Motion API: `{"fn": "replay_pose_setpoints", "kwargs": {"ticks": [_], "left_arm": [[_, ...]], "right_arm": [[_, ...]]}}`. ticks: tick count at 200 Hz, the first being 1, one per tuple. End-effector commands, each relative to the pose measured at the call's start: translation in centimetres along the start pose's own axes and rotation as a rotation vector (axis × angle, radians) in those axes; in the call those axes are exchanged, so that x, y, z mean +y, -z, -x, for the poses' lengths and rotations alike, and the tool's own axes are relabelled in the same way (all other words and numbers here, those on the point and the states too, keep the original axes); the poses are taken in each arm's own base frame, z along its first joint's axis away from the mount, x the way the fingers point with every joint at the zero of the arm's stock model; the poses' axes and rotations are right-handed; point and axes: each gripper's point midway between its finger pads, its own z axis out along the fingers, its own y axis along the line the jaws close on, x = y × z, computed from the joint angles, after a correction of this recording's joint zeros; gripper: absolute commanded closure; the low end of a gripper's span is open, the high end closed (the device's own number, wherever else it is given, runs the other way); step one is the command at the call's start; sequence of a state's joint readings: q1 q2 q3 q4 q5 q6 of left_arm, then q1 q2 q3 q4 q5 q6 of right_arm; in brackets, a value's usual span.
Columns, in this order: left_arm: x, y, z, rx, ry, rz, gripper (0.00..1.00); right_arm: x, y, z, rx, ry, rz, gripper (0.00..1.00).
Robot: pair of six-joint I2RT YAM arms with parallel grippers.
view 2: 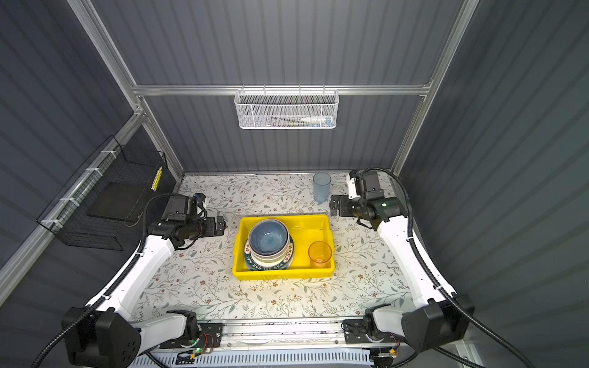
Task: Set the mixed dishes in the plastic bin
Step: 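Open the right gripper and move it toward the pale blue cup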
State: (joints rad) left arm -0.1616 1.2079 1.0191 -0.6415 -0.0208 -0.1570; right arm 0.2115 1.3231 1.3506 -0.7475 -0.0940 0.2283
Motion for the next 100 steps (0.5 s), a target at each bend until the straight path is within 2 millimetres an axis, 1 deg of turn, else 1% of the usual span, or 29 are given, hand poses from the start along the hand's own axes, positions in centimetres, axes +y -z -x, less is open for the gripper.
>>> {"fn": "replay_pose_setpoints", "kwargs": {"ticks": [1, 22, 50, 72, 100], "left_arm": [[0.5, 0.3, -0.1, -0.011, -0.003, 0.016, 0.0], [0.5, 0.5, 0.0, -0.02, -0.002, 0.018, 0.0], [0.4, 0.4, -0.1, -0.017, -0.001, 0.009, 0.0], [0.3, 0.2, -0.2, -0.011, 0.001, 0.003, 0.0], [0.2, 0.3, -0.2, -0.014, 0.001, 0.001, 0.0]], "right_arm": [[0.4, -1.8, 3.6, -0.06, -0.039, 0.067, 0.01], [-0.3, -3.7, 5.8, -0.07, -0.09, 0.095, 0.05], [-1.5, -6.8, 8.1, -0.046, -0.154, 0.112, 0.18], [-2.4, -9.4, 9.0, -0.015, -0.181, 0.091, 0.25], [-3.1, -12.6, 9.7, 0.014, -0.197, 0.077, 0.31]]}}
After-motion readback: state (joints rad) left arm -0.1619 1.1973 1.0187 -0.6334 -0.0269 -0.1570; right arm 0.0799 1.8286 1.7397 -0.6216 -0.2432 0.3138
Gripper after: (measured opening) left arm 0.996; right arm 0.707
